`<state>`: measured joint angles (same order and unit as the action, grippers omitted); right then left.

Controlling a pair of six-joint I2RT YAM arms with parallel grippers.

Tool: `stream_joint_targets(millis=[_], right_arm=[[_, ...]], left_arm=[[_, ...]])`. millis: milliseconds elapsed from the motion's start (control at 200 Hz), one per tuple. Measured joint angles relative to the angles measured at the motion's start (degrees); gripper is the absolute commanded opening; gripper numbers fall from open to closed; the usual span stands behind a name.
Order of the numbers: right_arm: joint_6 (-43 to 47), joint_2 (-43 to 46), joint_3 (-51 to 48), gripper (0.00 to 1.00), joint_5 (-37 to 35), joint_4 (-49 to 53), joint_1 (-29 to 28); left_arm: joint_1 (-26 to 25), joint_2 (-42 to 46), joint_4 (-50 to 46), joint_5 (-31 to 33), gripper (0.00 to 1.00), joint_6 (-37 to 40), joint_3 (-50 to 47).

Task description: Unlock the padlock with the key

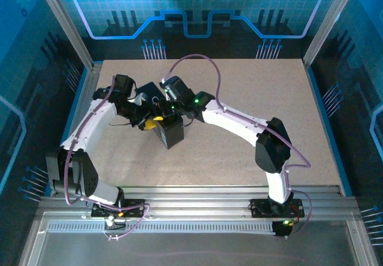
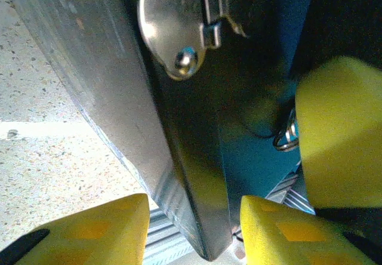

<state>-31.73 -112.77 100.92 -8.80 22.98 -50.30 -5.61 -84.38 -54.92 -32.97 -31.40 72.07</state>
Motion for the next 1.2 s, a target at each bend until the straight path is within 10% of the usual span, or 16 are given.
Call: stream_joint_targets(millis=[550,1201], right_arm=[[-7.96,4.55,-8.72,0.00,0.07,-11.32,3.02],[1.07,12.44,-37.51,0.15,3.06,-9.09,28.65]], left_arm=[[5.46,2.43,1.33,-4.48,0.54,-0.26,-0.11],[10.08,2.62,-1.86,1.77,0.57,1.95,6.64]])
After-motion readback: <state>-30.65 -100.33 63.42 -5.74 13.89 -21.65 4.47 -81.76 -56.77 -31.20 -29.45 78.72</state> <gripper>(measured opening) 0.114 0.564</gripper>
